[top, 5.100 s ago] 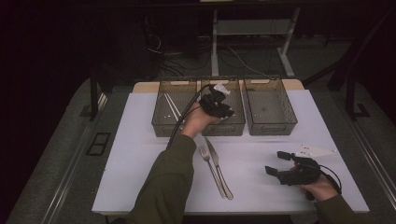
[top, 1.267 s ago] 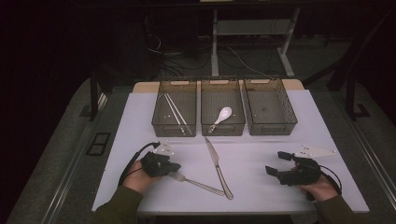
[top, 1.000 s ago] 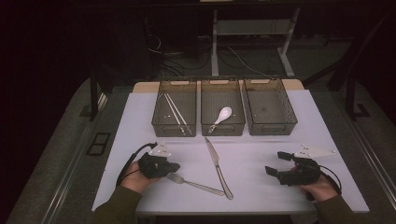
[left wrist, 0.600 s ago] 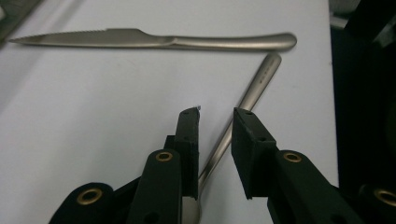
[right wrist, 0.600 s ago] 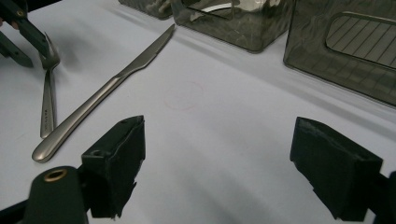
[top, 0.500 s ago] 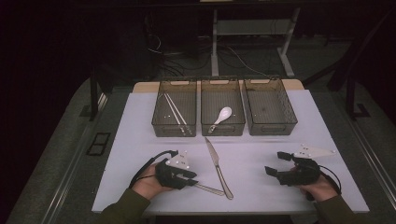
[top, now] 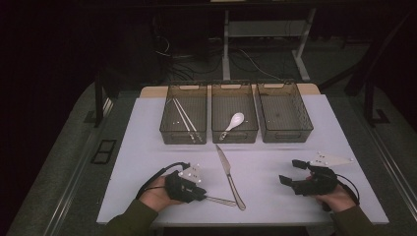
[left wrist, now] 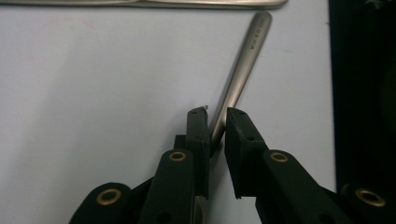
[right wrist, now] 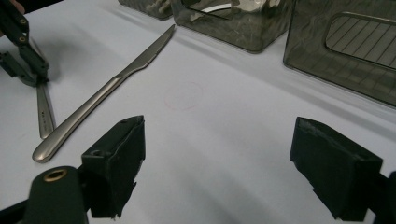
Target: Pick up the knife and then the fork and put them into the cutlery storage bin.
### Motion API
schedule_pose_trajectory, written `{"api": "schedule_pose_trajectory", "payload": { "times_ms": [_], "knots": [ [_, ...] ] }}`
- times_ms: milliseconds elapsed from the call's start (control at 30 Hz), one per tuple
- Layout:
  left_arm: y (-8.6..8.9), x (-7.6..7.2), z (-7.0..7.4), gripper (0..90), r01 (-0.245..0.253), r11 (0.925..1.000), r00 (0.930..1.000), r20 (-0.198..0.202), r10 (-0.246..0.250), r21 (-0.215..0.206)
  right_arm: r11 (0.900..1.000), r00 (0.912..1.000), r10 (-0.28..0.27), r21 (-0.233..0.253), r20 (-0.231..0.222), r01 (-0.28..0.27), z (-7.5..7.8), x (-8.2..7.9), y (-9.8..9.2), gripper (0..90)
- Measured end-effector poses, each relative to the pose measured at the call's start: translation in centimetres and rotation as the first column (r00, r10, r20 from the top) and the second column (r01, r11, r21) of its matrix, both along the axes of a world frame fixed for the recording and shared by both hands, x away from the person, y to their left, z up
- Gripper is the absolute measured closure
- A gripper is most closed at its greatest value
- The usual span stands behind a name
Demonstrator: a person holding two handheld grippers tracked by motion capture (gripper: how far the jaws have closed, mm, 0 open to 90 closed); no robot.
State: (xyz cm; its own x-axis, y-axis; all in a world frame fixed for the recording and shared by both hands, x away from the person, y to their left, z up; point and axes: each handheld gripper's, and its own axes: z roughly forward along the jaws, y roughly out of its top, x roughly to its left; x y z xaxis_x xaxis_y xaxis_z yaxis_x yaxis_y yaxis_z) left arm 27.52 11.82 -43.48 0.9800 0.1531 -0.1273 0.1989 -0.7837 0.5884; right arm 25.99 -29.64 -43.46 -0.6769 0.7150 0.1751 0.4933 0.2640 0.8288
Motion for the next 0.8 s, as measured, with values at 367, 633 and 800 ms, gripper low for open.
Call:
{"api": "schedule_pose_trajectory", "payload": {
  "times_ms": [367,633,800],
  "knots": [
    [0.87,-0.33,0.20,84.1,-0.025,0.9996,0.9994,0.024,0.024,0.017,1.000,1.0000,0.002,-0.002,0.000,-0.002,-0.01,0.01,0.00,17.8],
    [0.64,-0.62,0.07,83.3,-0.020,0.9993,0.9987,0.048,0.019,0.032,1.000,1.0000,0.000,-0.002,-0.002,0.000,-0.02,0.00,0.03,17.8],
    [0.77,-0.51,0.05,84.3,-0.024,0.9994,0.9990,0.038,0.023,0.024,1.000,1.0000,0.000,0.000,-0.001,0.000,0.00,0.00,-0.01,17.8]
  ]
}}
